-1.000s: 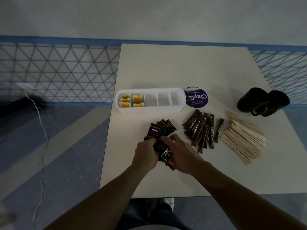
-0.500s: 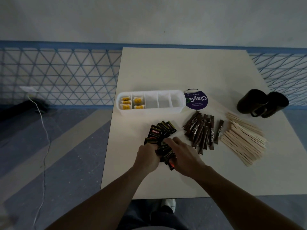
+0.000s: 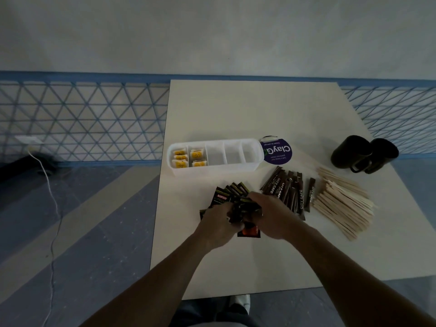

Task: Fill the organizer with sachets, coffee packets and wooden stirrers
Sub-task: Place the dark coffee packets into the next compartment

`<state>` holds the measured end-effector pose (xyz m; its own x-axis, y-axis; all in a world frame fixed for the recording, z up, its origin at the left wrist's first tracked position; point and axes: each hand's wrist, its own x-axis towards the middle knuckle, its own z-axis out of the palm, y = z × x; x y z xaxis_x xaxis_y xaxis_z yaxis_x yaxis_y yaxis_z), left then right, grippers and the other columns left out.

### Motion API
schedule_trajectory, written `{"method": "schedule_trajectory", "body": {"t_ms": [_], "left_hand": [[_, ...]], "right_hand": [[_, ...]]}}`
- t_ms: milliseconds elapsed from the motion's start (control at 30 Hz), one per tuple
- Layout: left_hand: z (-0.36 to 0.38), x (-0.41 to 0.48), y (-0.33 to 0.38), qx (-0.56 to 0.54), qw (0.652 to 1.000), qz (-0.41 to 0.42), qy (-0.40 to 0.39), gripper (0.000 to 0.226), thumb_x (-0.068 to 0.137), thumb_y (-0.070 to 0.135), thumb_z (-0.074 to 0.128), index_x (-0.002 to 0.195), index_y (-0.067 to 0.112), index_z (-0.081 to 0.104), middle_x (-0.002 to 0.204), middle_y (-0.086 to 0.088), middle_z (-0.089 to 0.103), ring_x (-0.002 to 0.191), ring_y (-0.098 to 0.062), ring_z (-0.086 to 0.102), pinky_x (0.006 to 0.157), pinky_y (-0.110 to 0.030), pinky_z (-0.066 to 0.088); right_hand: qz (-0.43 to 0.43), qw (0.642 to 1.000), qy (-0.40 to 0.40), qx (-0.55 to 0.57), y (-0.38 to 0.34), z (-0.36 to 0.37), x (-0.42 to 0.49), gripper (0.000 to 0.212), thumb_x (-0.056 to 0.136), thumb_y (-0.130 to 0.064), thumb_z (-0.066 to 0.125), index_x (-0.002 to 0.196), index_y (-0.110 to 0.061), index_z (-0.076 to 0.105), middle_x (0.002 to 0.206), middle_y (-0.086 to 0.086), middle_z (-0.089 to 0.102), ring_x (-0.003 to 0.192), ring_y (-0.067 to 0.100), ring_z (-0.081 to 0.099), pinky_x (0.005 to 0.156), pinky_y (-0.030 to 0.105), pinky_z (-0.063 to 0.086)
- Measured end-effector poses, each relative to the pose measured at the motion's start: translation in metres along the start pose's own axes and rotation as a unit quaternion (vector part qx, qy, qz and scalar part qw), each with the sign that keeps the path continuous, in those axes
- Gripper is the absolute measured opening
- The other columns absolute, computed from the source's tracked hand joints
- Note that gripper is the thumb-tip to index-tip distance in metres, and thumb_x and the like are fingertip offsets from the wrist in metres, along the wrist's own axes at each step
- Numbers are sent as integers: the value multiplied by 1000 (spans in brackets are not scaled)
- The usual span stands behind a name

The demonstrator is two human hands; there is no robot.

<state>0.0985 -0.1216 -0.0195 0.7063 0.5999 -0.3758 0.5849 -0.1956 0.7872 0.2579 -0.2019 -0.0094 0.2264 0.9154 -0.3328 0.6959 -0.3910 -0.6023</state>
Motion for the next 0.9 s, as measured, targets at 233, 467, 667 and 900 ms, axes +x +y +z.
{"method": "schedule_trajectory", "body": {"t_ms": [233, 467, 667, 900], "left_hand": [[-28, -4, 16, -236, 969, -28, -63, 28, 92, 12, 64, 115, 25, 54, 104, -1, 69, 86, -26, 72, 83, -39, 60], [-49, 2, 6, -310, 947, -30, -82, 19, 98, 8, 53, 117, 12, 56, 110, -8, 70, 94, -25, 72, 92, -45, 56], [-58, 6, -5, -335, 940, -53, -33, 27, 101, 9, 46, 126, 13, 54, 112, -6, 70, 91, -23, 73, 93, -46, 55], [-69, 17, 4, -312, 949, -30, -3, 30, 98, 5, 43, 122, 15, 57, 108, -4, 72, 90, -21, 73, 90, -45, 56]], "right_hand": [[-2, 992, 53, 114, -35, -17, 5, 57, 96, -14, 62, 141, -41, 39, 125, -2, 60, 112, 16, 60, 89, 32, 55], [-19, 995, 81, 49, -65, -5, 14, 54, 105, -30, 44, 154, -40, 23, 143, 2, 41, 122, 14, 44, 97, 30, 41], [17, 985, 151, 85, -76, 0, 17, 58, 106, -32, 41, 158, -27, 16, 129, -6, 51, 108, 14, 58, 85, 28, 49], [43, 986, 132, 88, -91, 5, 31, 20, 106, -19, 39, 118, -18, 55, 89, -2, 67, 70, 3, 62, 53, 14, 43]]}}
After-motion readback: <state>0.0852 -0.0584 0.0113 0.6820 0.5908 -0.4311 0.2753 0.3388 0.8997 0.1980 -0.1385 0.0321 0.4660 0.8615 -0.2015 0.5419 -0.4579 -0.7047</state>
